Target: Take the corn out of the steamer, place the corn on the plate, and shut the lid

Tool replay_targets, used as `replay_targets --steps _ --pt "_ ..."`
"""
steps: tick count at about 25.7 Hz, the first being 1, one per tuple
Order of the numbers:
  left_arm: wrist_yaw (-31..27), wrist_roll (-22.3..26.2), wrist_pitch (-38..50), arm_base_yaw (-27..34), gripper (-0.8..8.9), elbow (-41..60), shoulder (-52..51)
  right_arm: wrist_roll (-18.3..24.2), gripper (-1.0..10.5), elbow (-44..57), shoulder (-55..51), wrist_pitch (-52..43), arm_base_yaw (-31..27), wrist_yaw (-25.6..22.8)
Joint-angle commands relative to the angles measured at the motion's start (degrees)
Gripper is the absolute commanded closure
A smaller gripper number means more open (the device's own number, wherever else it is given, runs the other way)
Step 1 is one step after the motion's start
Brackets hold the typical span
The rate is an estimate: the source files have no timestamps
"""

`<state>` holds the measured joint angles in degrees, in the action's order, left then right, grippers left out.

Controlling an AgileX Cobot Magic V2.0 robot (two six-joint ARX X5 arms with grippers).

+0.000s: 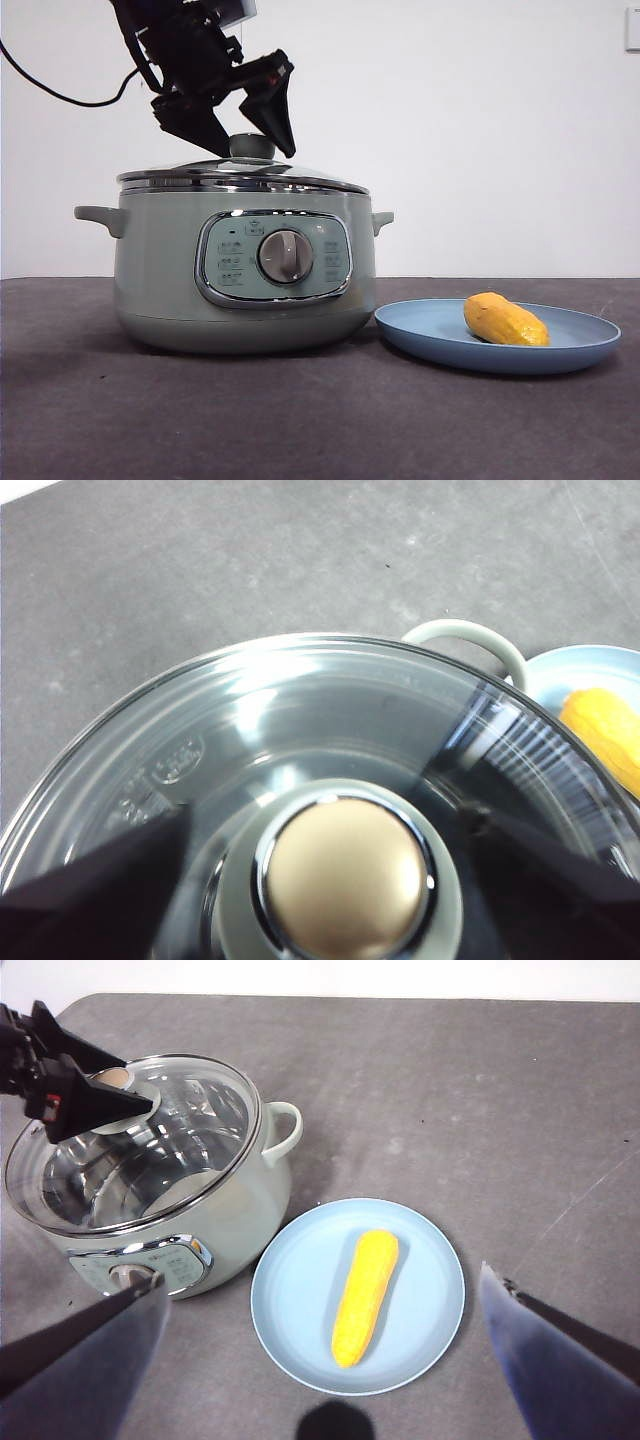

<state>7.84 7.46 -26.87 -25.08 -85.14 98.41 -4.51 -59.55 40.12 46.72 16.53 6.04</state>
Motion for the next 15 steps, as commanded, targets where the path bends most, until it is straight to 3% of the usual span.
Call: replay_targets --steps 1,9,15 --pt "-0.11 -0.20 -1.40 0.04 3.32 -2.03 -0.33 0.52 3.5 0.44 0.00 -0.20 0.13 0.11" --pt "0.63 -2.05 -16.63 -0.22 3.33 -12.50 -2.47 2.19 3.5 0.44 0.00 0.11 0.13 0.48" --pt "7.10 -2.16 -34.40 -0.57 3.44 -21.57 -6.29 5.53 3.5 0.44 1.01 2.89 0.11 8.09"
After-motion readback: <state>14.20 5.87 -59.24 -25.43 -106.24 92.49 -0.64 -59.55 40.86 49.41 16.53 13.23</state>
